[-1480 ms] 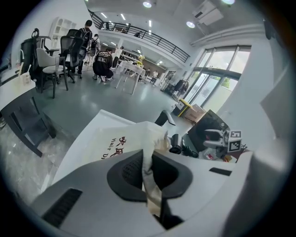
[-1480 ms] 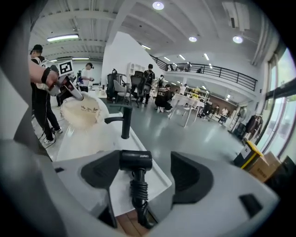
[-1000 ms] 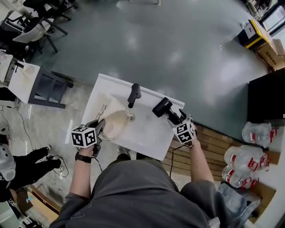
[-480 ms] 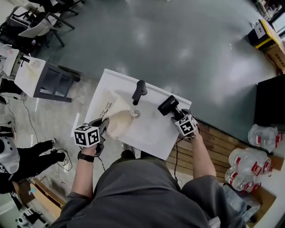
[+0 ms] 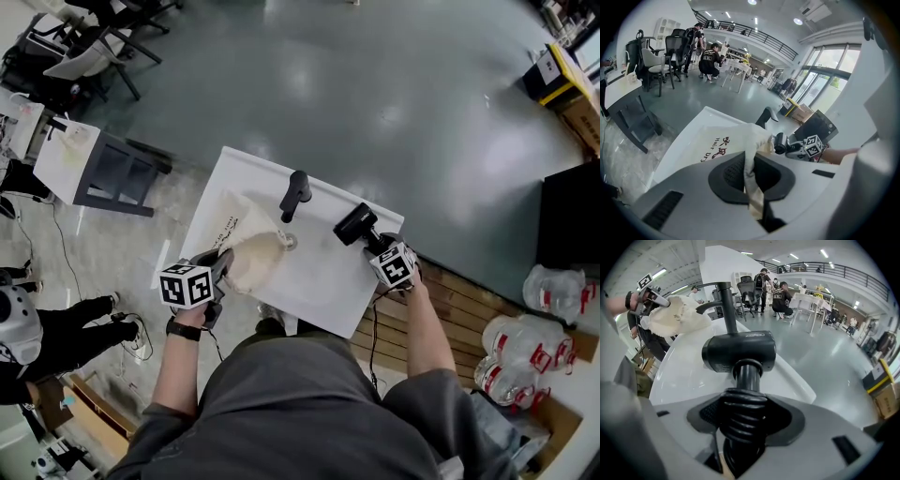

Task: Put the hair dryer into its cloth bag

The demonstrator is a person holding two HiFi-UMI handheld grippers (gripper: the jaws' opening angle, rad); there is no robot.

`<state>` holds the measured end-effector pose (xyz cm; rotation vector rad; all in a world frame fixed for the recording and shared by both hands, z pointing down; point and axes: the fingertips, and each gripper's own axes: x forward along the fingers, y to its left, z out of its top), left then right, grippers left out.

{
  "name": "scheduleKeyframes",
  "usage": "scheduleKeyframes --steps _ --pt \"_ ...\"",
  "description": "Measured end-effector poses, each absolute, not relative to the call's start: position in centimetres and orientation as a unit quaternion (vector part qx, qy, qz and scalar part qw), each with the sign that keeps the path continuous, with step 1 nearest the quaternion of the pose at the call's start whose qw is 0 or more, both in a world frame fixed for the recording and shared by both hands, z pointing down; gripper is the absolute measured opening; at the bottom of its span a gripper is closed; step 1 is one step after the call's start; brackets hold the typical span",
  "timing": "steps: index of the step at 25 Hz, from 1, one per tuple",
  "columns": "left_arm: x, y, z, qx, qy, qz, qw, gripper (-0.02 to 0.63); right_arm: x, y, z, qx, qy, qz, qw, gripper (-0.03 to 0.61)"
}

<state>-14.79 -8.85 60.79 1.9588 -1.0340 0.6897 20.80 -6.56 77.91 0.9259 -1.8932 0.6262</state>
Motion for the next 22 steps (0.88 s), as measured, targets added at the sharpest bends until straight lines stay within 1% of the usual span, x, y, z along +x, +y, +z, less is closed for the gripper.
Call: scheduleKeyframes --steps 9,22 --pt "-14.7 -8.9 60.6 0.780 -0.401 0.269 0.399 0.008 21.4 -4.4 75.6 0.388 -0.767 0.283 0.424 0.245" --pt "-14.7 -9.0 60.7 0.791 -0.384 0.253 0.403 0.008 23.0 0.9 69.0 0.392 -0.768 0.264 0.433 0.245"
